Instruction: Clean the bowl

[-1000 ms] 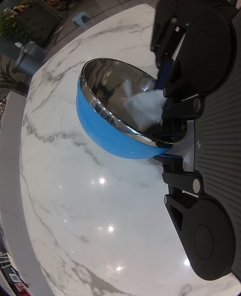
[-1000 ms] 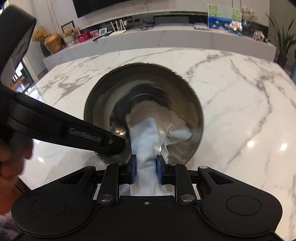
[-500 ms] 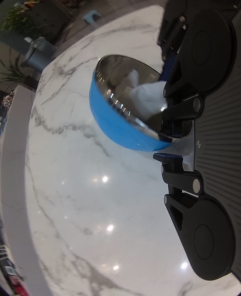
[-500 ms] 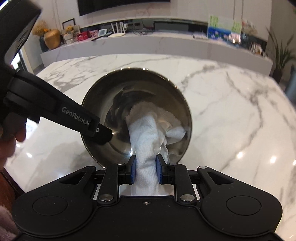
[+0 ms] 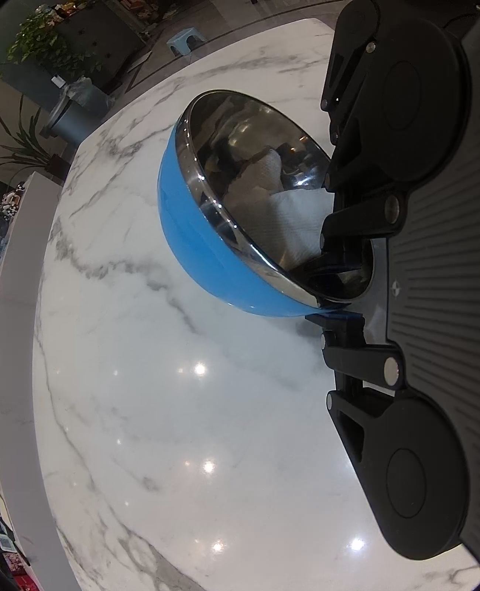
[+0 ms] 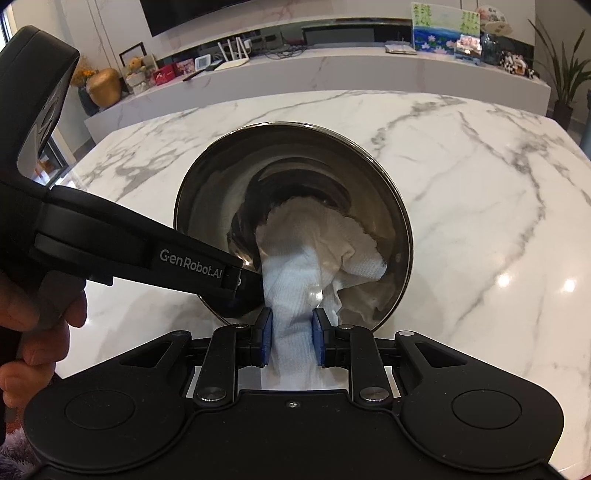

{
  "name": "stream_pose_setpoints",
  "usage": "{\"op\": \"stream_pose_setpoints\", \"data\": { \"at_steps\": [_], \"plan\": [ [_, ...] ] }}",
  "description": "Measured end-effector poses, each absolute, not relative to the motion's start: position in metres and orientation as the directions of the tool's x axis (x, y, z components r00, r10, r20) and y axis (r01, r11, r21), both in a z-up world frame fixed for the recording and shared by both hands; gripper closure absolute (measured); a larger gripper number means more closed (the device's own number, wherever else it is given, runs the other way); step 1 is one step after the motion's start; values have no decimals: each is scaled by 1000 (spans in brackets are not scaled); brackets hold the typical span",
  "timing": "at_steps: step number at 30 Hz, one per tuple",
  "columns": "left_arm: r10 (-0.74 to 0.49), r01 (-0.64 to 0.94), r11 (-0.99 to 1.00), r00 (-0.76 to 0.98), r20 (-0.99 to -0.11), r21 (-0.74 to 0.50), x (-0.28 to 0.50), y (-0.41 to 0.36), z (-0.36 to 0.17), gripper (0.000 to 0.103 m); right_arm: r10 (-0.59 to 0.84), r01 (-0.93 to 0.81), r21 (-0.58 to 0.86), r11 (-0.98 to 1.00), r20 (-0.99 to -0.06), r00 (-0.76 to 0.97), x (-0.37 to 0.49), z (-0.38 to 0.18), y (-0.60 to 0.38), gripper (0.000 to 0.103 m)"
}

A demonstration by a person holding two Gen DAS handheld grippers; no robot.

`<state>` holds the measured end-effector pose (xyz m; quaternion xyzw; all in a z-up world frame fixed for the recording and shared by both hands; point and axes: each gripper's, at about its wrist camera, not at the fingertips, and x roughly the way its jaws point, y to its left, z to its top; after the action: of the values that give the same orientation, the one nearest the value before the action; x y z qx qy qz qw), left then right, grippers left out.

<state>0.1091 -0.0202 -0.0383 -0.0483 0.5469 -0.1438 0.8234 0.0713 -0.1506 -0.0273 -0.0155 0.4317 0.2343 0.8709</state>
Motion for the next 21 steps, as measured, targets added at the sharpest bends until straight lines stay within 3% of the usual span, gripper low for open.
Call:
{"op": "stream_pose_setpoints", "data": {
  "at_steps": [11,21],
  "plan": [
    [-229,221,963,379,-896,-153,110,-22,-24,89,308,-427,26,904,-733,607,67,-22,-153,84],
    [-293,142,956,393,-872,-258,115,-16,-32,88,341,-395,119,911,-757,557,71,-28,-160,83]
  ]
}}
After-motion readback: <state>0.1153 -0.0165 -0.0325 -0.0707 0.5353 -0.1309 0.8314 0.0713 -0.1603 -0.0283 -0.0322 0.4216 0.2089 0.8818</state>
